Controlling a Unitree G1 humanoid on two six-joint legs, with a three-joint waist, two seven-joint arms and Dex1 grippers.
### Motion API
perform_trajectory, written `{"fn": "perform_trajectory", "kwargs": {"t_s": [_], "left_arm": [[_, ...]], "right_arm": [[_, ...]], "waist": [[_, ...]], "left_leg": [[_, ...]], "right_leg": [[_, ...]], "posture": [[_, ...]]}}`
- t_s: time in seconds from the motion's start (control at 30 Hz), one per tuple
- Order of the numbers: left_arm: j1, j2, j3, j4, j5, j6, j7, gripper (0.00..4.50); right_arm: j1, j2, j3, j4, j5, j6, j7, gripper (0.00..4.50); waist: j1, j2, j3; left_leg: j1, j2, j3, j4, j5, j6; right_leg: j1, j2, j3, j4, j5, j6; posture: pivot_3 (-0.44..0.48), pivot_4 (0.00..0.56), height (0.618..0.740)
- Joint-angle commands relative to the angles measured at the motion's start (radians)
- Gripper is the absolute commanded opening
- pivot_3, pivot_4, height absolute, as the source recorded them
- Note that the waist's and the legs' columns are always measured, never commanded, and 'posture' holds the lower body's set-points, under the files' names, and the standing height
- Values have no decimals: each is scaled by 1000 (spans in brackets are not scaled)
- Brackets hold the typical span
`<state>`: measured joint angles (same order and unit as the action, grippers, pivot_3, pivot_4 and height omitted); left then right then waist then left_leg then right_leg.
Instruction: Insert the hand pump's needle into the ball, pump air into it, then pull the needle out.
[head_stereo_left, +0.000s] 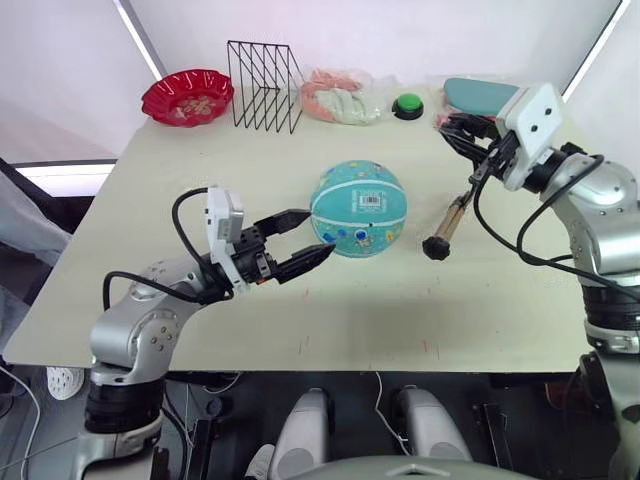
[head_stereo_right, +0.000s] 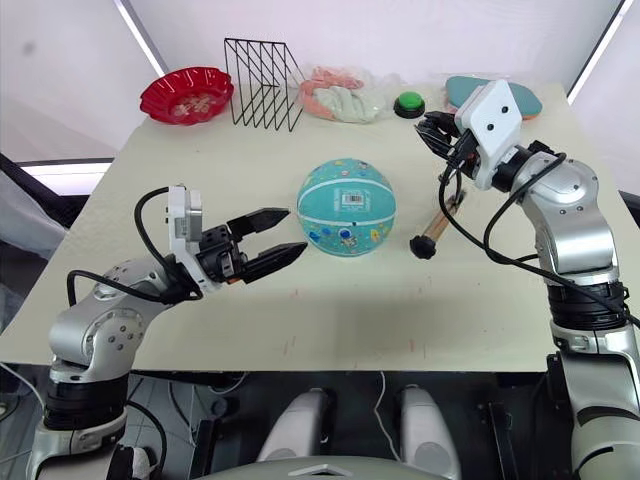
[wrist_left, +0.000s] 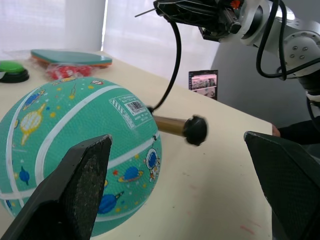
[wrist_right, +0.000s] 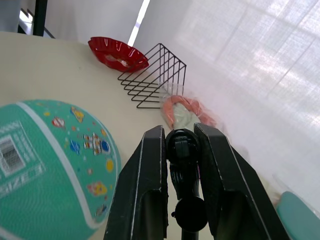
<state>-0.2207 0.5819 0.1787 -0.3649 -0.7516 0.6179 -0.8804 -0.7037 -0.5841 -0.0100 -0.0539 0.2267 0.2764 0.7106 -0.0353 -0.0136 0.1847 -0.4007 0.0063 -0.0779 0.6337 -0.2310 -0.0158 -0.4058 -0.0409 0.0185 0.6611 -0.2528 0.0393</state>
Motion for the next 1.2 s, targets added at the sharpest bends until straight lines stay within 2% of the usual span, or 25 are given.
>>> {"fn": "perform_trajectory", "kwargs": {"t_s": [0.03,0.53,0.73,0.9,1.0,1.2], "left_arm": [[8,-4,6,-51,-19,-16,9,4500],[145,82,41,-85,-37,-26,-85,4500],[218,96,54,-96,-38,-50,-98,4500],[266,86,45,-122,-29,-70,-84,4500],[285,82,37,-128,-20,-83,-79,4500],[303,73,28,-116,1,-108,-67,4500]], "right_arm": [[-15,8,-21,-28,10,-22,-7,328],[393,-4,-77,-114,-35,5,-98,328],[472,-6,-122,-184,-74,156,-219,328],[508,54,-178,-262,-36,295,-310,328],[551,67,-182,-276,-51,297,-329,328],[615,164,-231,-240,-4,240,-362,328]], "waist": [[0,0,0],[3,0,0],[0,0,0],[1,0,0],[4,0,0],[3,0,0]], "left_leg": [[0,0,0,0,0,0],[2,1,3,0,0,0],[2,1,4,2,0,0],[2,2,4,2,0,0],[2,2,3,2,0,0],[2,2,4,2,0,0]], "right_leg": [[0,0,0,0,0,0],[-1,1,3,2,0,0],[-1,2,5,2,0,0],[-1,2,4,2,0,0],[-1,2,4,2,0,0],[-1,2,5,2,0,0]], "posture": [[0,150,740],[0,150,740],[0,150,740],[0,150,740],[0,150,740],[0,150,740]]}}
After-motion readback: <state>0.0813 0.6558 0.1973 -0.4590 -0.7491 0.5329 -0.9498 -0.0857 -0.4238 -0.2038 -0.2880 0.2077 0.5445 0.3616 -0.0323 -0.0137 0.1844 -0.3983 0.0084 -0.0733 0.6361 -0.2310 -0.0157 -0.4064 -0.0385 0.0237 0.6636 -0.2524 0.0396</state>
